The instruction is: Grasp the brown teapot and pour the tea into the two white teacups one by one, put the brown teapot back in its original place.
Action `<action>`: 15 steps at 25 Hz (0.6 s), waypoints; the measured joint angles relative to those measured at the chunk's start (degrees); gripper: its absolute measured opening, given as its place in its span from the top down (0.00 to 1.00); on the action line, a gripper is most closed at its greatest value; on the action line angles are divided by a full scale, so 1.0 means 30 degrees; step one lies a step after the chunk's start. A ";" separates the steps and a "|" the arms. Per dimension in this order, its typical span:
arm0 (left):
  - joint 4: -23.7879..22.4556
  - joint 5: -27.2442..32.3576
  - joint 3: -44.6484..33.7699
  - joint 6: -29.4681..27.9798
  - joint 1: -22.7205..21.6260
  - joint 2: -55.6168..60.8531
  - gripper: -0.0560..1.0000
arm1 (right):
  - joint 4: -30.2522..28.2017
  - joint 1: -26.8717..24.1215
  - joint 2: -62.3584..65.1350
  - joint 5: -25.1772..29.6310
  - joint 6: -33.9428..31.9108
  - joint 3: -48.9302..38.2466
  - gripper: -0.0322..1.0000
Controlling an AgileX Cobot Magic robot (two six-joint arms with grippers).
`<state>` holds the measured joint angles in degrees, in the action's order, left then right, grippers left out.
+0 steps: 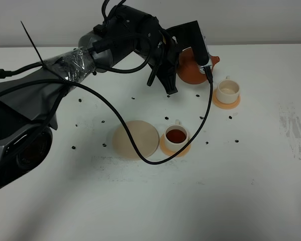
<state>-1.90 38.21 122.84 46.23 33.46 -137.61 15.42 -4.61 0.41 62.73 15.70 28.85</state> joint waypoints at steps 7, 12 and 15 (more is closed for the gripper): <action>-0.1317 -0.0609 0.0061 0.0263 0.0144 -0.0300 0.83 | 0.0000 0.0000 0.0000 0.0000 0.0000 0.0000 0.75; -0.1661 -0.1101 0.0089 0.1701 0.0382 -0.0300 0.83 | 0.0000 0.0000 0.0000 0.0000 0.0000 0.0000 0.75; -0.1666 -0.1101 0.0089 0.2829 0.0473 -0.0300 0.83 | 0.0000 0.0000 0.0000 0.0000 0.0000 0.0000 0.75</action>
<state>-6.89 34.91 123.11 54.72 34.88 -138.51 15.42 -4.61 0.41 62.73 15.70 28.85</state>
